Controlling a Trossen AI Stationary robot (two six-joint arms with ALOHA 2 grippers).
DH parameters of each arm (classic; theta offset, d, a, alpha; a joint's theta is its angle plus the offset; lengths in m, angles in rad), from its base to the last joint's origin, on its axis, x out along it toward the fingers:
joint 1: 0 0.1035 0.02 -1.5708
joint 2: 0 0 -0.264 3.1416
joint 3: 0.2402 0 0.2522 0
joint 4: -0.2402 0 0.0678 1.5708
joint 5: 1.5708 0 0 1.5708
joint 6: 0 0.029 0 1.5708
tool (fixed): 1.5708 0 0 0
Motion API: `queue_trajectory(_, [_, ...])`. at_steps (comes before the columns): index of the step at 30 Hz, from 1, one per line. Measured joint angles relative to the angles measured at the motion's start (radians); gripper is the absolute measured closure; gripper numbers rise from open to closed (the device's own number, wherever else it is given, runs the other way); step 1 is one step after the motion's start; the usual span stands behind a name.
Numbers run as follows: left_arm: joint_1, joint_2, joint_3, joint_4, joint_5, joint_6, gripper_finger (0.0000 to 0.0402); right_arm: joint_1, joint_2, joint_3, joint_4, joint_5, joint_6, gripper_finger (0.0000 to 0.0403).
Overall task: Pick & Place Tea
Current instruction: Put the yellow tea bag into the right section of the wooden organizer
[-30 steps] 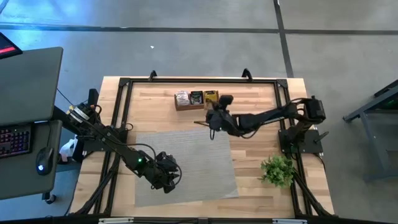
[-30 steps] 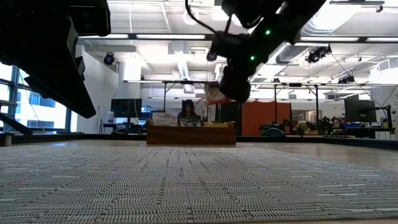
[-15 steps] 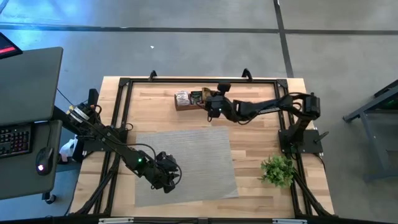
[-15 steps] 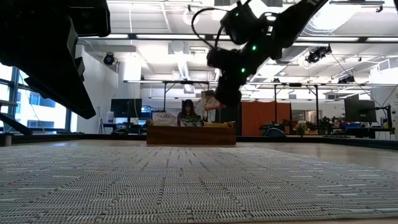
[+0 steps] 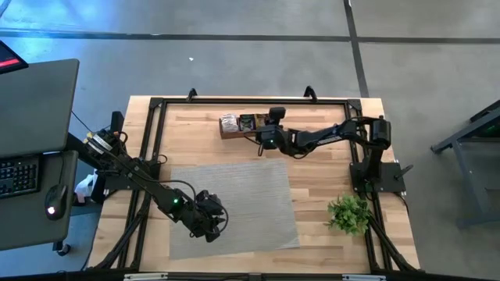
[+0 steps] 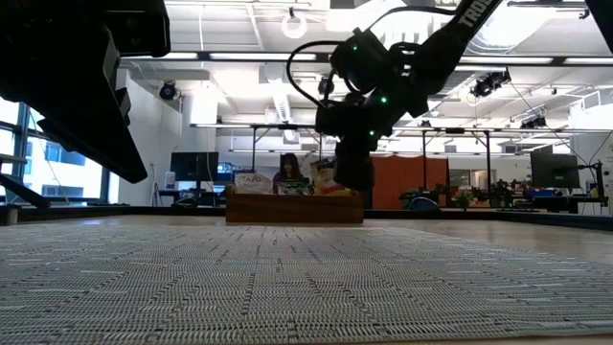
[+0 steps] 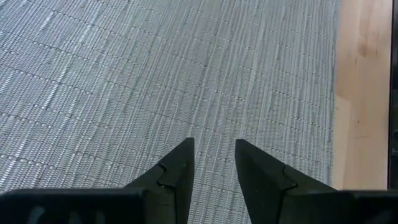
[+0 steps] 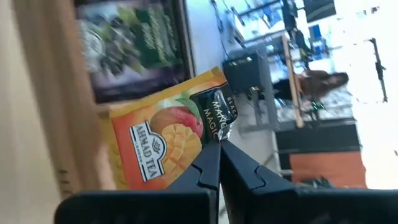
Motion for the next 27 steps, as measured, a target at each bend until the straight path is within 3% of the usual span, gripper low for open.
queue_trajectory(4, [0.0, 0.0, 0.0, 0.0, 0.0, 0.0, 0.0286, -0.017, 0.0, 0.002, -0.035, -0.072, -0.006, 0.0402])
queue_trajectory(11, [0.0, 0.0, 0.0, 0.0, 0.003, 0.0, 0.0286, -0.052, 0.0, 0.002, -0.067, -0.094, -0.017, 0.0393])
queue_trajectory(17, [0.0, 0.0, 0.0, 0.0, 0.003, 0.0, 0.0286, -0.064, 0.0, 0.002, -0.03, -0.208, 0.042, 0.0371])
queue_trajectory(27, [0.0, 0.0, 0.0, 0.0, 0.003, 0.0, 0.0286, -0.051, 0.0, 0.002, -0.037, -0.115, 0.065, 0.0298])
